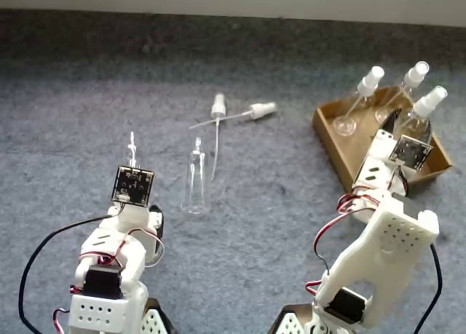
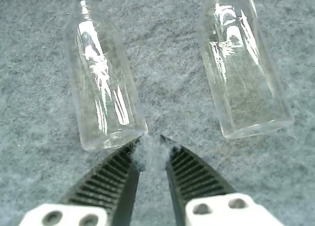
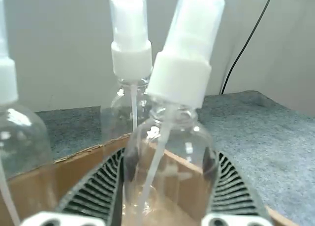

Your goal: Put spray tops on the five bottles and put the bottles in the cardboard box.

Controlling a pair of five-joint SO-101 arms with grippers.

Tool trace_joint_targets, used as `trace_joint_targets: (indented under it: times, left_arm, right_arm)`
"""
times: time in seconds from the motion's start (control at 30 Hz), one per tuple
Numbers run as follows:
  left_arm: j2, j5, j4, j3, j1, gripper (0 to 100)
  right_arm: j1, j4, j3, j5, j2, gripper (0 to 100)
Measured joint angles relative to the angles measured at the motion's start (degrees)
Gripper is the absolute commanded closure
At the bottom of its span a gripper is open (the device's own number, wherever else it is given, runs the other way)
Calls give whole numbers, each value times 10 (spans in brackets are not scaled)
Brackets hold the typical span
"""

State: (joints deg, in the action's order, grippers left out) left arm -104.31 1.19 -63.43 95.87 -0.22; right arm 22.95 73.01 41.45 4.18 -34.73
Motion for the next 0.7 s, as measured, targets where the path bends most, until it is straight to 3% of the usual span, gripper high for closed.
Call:
trace_joint_targets:
  times: [0.7]
  left_arm:
    - [0, 0, 0, 0, 0, 995]
  right_arm:
    - [0, 1, -21, 0, -2, 868]
